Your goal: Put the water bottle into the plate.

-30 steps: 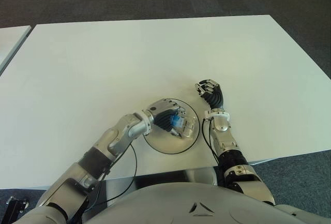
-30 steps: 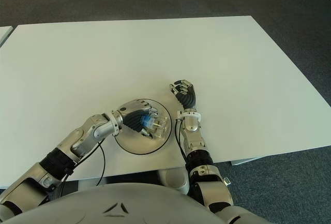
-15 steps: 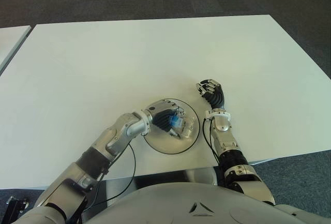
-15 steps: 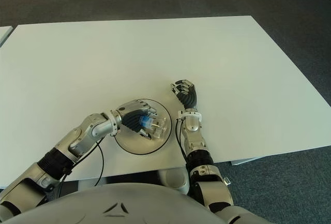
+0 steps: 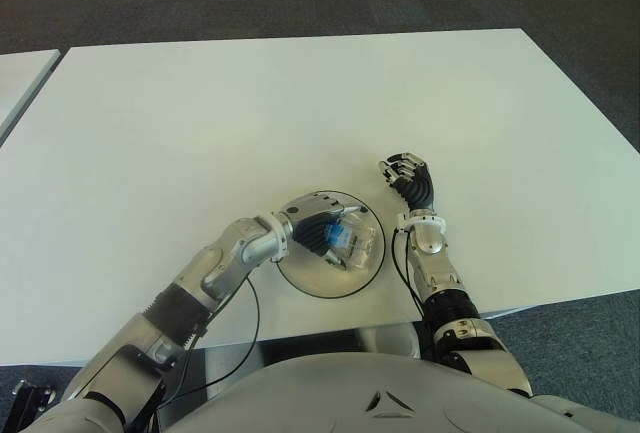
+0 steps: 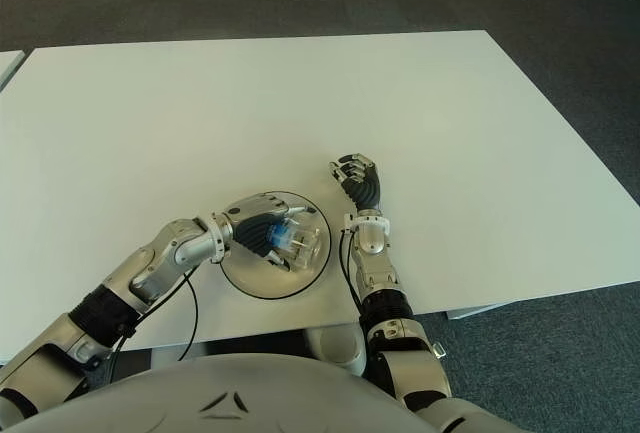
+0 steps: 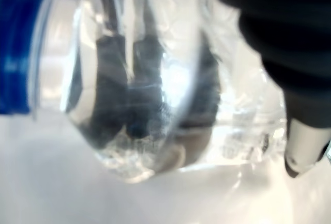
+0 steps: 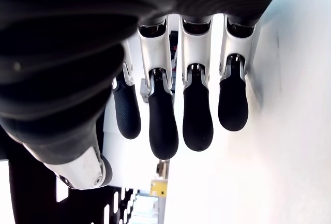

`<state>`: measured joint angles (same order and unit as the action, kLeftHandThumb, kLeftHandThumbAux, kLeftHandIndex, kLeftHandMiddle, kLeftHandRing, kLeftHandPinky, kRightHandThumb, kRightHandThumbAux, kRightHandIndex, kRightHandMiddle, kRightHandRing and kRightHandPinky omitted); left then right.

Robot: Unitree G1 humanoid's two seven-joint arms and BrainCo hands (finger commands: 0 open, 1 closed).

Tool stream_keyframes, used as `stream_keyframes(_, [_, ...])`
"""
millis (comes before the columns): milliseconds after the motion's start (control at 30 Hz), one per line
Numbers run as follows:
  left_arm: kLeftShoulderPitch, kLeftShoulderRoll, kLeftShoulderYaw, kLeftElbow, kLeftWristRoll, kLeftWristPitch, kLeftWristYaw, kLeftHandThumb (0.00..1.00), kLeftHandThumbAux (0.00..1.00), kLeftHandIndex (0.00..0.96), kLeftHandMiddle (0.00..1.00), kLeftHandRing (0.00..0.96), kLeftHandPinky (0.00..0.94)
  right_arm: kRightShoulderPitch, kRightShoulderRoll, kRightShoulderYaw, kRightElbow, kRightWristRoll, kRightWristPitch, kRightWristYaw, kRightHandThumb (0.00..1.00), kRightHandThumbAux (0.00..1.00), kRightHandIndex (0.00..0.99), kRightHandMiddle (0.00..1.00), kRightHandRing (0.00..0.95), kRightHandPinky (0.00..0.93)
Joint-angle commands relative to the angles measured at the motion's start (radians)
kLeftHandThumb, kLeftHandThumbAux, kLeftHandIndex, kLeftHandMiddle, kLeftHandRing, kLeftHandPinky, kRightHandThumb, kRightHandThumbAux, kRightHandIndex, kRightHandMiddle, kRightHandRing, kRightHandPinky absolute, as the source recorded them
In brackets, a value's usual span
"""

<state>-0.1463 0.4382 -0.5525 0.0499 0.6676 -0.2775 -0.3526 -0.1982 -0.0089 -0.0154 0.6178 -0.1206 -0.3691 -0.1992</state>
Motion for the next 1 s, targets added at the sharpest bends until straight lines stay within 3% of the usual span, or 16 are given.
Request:
stream_keyframes(33, [0.009, 0.02, 0.0, 0.013, 0.02, -0.002, -0.005, 0.135, 0.619, 0.0, 0.001, 0.001, 0.0, 0.005, 0.005, 0.001, 0.002, 0.001, 0.015, -0.001, 0.708, 0.727, 0.436, 0.635, 0.634, 0.636])
stream_keyframes(333, [0.043, 0.008, 0.021, -0.019, 0.052, -0.022, 0.105, 0.058, 0.488, 0.0, 0.0, 0.0, 0.0, 0.005, 0.006, -0.001, 0.003, 0.004, 0.02, 0.002, 0.709, 0.726, 0.436, 0.643, 0.643, 0.645])
stream_keyframes(1000, [0.076, -0.026, 0.009, 0.001, 0.341, -0.007, 0.534, 0.084, 0.437, 0.0, 0.0, 0.0, 0.0, 0.01, 0.0, 0.009, -0.009, -0.006, 0.025, 0.007, 0.705, 0.728, 0.435, 0.649, 0.647, 0.647])
